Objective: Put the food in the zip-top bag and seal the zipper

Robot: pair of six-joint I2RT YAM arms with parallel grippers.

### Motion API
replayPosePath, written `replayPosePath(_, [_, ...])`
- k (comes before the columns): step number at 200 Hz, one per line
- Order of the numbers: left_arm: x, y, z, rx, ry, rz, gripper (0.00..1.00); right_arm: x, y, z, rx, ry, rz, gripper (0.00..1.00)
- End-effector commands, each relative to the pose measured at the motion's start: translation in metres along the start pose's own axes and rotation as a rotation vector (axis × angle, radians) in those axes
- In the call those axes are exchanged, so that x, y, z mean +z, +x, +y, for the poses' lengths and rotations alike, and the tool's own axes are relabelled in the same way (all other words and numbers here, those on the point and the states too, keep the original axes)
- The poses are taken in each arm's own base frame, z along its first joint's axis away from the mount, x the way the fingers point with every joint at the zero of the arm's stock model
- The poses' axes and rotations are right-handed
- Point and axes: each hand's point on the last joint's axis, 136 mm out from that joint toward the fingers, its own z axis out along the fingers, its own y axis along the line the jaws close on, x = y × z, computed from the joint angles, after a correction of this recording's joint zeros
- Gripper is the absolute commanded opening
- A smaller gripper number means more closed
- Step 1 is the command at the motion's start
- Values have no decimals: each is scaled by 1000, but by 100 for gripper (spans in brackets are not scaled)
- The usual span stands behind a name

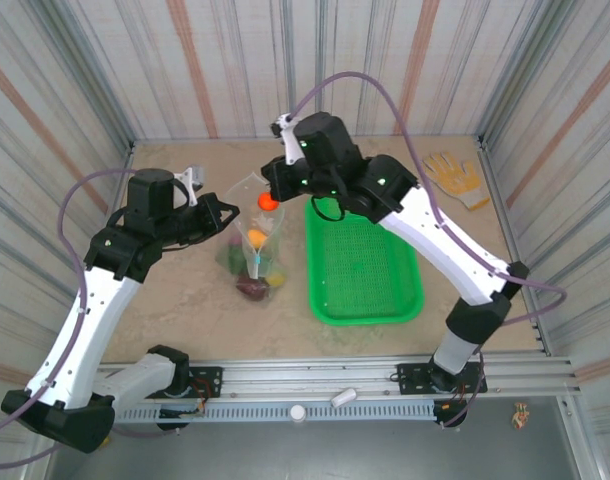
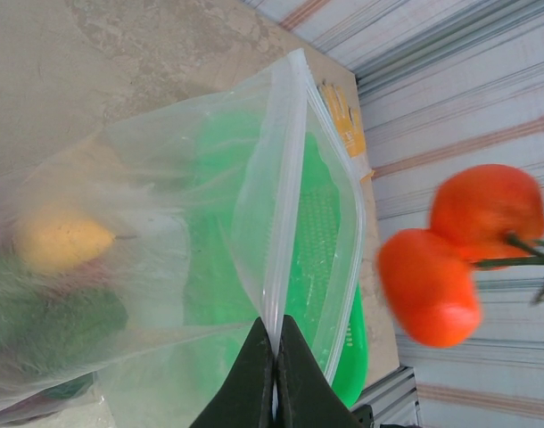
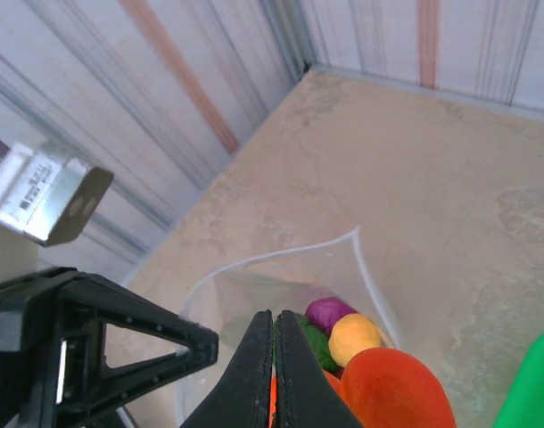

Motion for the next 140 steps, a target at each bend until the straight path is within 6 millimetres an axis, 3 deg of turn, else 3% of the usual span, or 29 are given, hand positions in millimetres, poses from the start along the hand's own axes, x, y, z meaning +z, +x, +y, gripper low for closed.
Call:
replayPosePath(1, [-5,-4,-13,28,36,-11,0,19,13,1,-72,37,56,4])
replayPosePath(68, [-14,-7,-9,50,-3,-46,0,80,54,6,-39,49,161,2])
replayPosePath(111, [-15,-6,0,42,-34,-66,0,97,62,6,37,45,144,0])
replayPosePath(117, [-15,-6,1,39,-35,-67,0,98,63,7,46,38,142,6])
replayPosePath(131, [-16,-7,1,37,-39,-71,0,101,66,9,60,25,150,33])
replayPosePath(140, [-16,-7,2,37,-40,-71,0,102,68,10,64,15,160,42])
